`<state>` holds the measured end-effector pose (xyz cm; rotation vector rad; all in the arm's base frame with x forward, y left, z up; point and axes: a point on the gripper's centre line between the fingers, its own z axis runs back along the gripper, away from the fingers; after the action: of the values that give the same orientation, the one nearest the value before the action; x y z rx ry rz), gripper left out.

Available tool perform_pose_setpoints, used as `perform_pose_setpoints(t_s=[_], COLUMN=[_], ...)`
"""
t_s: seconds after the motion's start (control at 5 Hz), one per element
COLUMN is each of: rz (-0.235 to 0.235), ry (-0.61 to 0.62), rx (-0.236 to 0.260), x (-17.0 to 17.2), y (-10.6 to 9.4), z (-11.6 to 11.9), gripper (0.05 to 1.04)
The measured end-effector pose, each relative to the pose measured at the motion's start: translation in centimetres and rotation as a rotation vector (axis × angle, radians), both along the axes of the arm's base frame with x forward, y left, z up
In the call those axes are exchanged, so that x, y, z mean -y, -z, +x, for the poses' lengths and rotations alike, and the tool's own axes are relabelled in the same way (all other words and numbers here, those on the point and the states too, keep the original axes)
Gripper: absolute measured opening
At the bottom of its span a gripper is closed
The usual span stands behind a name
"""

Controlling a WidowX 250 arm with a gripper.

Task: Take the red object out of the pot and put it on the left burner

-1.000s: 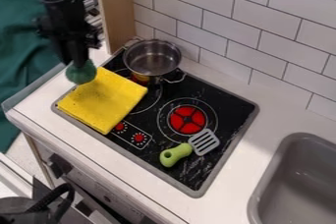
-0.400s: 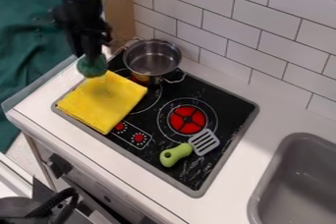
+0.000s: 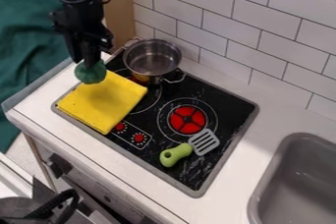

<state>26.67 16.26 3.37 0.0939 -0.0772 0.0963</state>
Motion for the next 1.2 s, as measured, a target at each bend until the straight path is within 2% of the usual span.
perform_pose_setpoints(t_s=[0.2,0.6,0.8,1.2], rz=[0.000,-0.004,-0.025,-0.024], ry=[0.022,0.024,0.023,0.043], rx=[-0.022,-0.025,-0.052,-0.064], x=[0.8,1.5,1.8,2.2], y=[0.4,0.8,1.5,1.6], z=[-0.3,0.1,0.0,0.5], gripper=[0.243,0.243,0.300,0.893])
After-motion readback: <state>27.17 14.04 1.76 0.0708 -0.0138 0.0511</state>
